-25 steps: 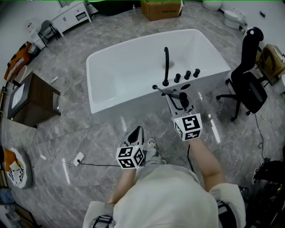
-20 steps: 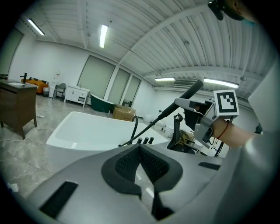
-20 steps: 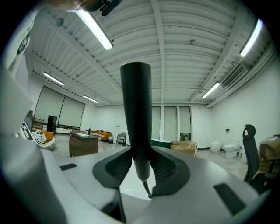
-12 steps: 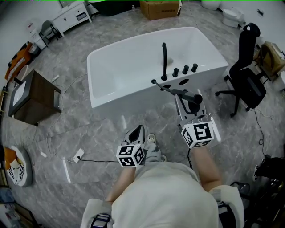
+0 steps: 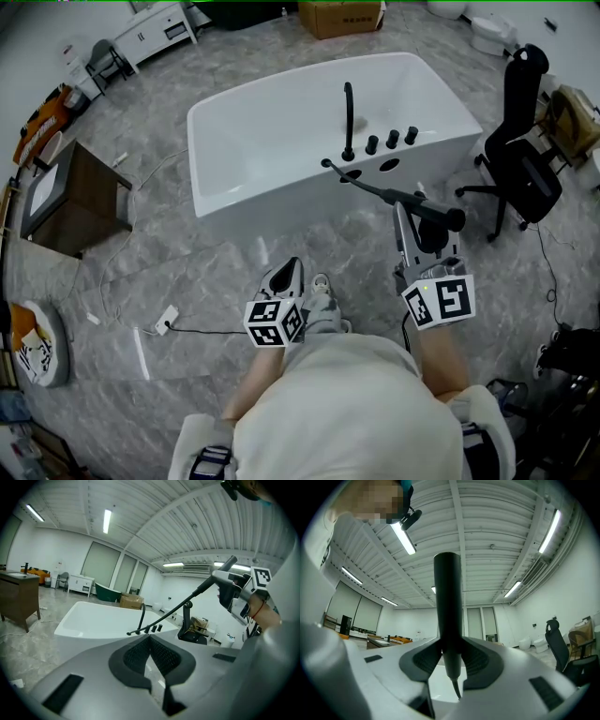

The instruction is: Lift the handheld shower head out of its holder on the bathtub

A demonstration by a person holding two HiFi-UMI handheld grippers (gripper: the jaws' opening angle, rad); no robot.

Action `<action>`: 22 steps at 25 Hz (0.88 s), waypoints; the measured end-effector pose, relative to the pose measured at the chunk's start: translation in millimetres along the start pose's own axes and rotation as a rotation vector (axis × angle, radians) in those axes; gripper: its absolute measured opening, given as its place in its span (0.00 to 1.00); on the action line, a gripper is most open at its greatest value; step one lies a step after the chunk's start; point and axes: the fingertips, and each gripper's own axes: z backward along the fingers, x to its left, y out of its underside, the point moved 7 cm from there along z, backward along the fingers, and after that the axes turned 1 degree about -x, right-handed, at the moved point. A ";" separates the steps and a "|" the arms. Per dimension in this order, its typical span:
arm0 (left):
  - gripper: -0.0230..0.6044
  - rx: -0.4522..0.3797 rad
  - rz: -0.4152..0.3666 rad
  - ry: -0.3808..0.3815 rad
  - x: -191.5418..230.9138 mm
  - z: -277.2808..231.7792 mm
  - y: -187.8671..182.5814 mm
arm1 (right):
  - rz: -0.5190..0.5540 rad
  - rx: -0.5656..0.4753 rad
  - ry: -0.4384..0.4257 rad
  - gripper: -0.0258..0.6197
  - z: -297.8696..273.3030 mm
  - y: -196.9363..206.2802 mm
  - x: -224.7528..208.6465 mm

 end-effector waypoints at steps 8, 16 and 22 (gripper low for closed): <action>0.07 -0.004 0.004 0.002 -5.0 6.5 4.5 | 0.001 -0.058 -0.005 0.26 26.0 -24.2 7.7; 0.07 -0.001 0.009 0.006 -8.2 7.1 8.0 | -0.005 -0.084 -0.011 0.26 33.8 -32.7 10.3; 0.07 -0.003 0.012 0.004 -8.3 6.0 7.5 | -0.010 -0.080 -0.015 0.26 33.6 -31.9 10.3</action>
